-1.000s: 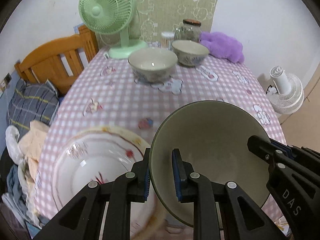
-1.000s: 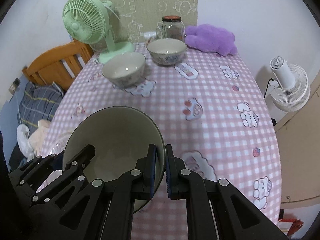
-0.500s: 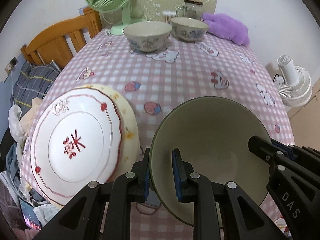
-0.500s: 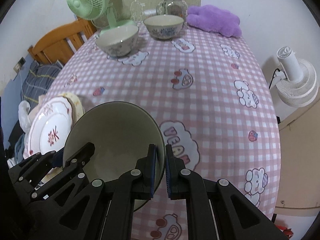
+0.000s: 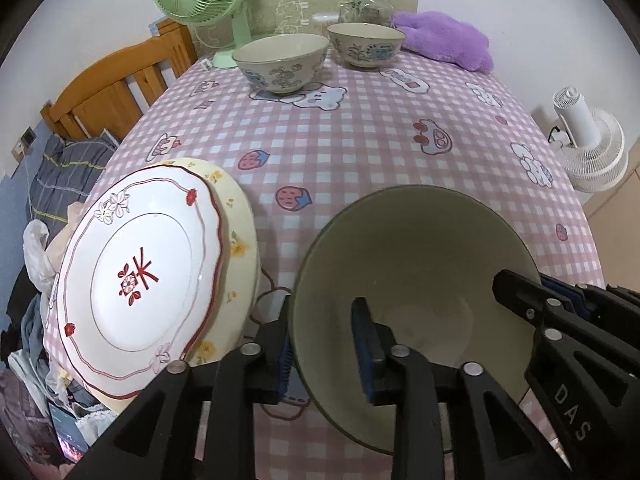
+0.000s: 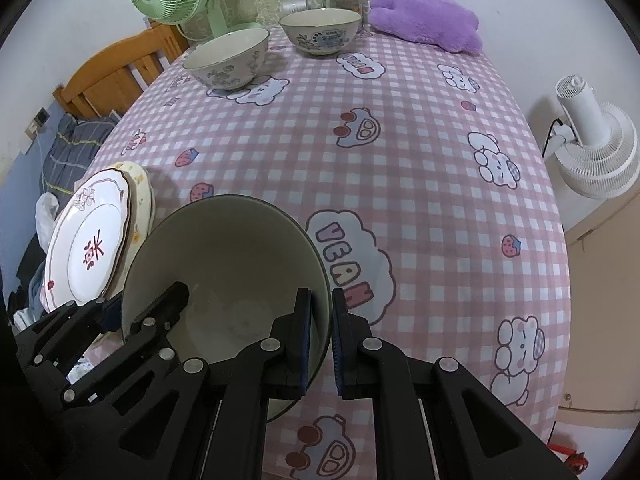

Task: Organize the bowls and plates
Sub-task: 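Lower the bowl onto the table beside the plates and open the right gripper, then move the right gripper to another blue-patterned bowl and grasp its rim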

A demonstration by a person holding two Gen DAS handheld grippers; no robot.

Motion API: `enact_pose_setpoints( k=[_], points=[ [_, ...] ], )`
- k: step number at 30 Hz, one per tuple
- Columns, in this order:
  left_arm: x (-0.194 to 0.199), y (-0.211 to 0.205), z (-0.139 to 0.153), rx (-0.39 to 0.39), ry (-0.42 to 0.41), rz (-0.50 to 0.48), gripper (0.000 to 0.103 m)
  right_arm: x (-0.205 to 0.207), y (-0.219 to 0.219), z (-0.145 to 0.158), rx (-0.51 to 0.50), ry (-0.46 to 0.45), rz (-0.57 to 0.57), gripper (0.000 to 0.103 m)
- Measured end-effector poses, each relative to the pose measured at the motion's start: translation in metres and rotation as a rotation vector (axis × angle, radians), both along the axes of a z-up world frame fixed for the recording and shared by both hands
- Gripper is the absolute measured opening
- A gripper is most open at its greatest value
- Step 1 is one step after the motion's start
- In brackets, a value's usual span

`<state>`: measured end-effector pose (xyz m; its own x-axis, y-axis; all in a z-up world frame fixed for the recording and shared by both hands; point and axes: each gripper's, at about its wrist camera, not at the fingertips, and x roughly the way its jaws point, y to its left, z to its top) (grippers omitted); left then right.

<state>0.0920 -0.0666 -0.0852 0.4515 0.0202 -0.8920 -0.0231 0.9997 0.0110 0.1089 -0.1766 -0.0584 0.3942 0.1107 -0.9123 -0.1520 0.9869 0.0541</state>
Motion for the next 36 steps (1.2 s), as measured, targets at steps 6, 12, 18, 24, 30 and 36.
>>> enact_pose_setpoints(
  k=[6,12,18,24,30,36],
  points=[
    [0.002,-0.004,-0.003,-0.022,0.029,-0.048,0.051,-0.001,0.004,-0.001,-0.041,0.003,0.008,0.017],
    [0.004,0.002,0.014,-0.040,-0.014,-0.084,0.074,-0.002,0.004,0.011,-0.021,-0.032,-0.020,0.064],
    [0.013,0.017,0.039,-0.058,-0.069,-0.124,0.081,0.004,0.010,0.030,-0.004,-0.075,-0.071,0.065],
    [0.027,0.041,0.059,-0.073,-0.105,-0.146,0.081,0.010,0.030,0.053,-0.003,-0.134,-0.104,0.074],
    [0.045,0.072,0.079,-0.084,-0.147,-0.162,0.081,0.020,0.055,0.072,-0.002,-0.169,-0.130,0.078],
    [0.064,0.100,0.094,-0.074,-0.191,-0.175,0.081,0.033,0.085,0.087,0.019,-0.233,-0.160,0.078]
  ],
)
